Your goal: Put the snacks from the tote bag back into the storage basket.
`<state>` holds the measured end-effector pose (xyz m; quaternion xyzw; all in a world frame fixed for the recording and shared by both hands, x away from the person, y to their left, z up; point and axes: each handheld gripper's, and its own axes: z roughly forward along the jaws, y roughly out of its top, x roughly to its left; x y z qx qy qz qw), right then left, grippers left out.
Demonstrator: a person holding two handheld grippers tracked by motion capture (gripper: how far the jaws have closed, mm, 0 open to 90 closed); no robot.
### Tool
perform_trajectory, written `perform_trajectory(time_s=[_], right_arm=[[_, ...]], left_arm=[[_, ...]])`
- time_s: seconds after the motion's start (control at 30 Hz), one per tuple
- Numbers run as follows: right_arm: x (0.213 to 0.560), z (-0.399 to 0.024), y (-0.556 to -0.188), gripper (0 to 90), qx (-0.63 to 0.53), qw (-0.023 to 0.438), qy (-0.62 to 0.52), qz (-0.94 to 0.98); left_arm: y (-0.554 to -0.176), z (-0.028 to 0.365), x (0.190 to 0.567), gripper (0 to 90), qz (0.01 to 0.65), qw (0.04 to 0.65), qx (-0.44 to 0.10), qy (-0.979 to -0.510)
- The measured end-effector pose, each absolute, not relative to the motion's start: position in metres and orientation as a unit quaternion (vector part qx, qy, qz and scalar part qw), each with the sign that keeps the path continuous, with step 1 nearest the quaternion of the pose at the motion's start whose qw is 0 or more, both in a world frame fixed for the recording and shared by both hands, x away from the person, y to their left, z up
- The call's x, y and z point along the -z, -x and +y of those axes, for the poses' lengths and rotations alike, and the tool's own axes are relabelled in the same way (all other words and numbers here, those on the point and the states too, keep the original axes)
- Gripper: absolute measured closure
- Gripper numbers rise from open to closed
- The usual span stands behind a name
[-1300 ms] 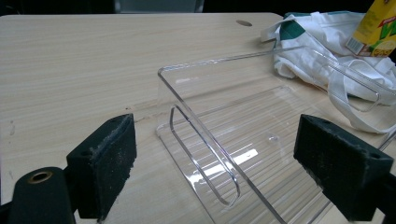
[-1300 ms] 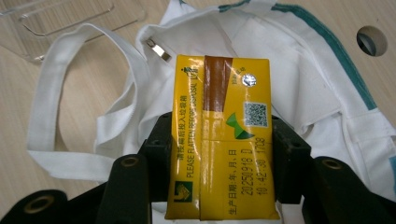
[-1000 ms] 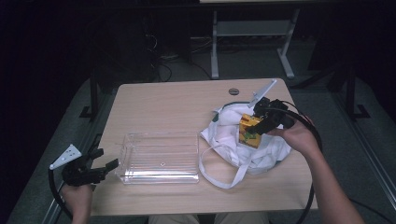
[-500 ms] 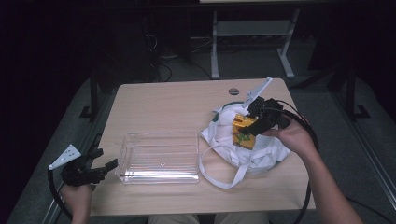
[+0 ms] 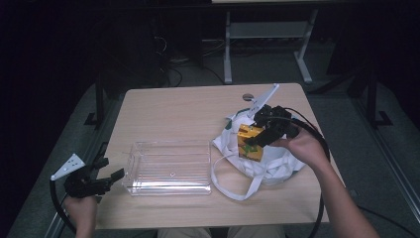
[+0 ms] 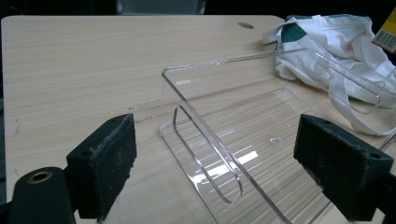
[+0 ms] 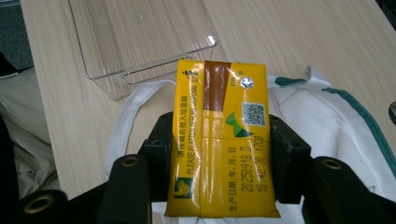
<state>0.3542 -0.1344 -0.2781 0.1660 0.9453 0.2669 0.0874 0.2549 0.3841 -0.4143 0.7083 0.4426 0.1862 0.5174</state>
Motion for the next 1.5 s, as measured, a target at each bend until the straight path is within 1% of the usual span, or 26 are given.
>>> perform_trajectory(time_s=[0.43, 0.83, 0.9, 1.5], right_arm=[[0.276, -0.122, -0.350, 51.2, -0.272, 0.085, -0.151, 0.947], [0.269, -0.099, -0.343, 51.3, -0.278, 0.081, -0.116, 0.950], [0.268, -0.096, -0.342, 51.2, -0.278, 0.087, -0.112, 0.950], [0.262, -0.066, -0.333, 51.2, -0.290, 0.072, -0.080, 0.951]], left_arm=[[-0.255, 0.384, 0.415, 12.7, 0.443, 0.518, -0.186, -0.708], [-0.255, 0.384, 0.414, 12.7, 0.443, 0.519, -0.186, -0.707], [-0.255, 0.384, 0.414, 12.7, 0.443, 0.519, -0.186, -0.707], [-0.255, 0.385, 0.414, 12.7, 0.444, 0.520, -0.186, -0.706]])
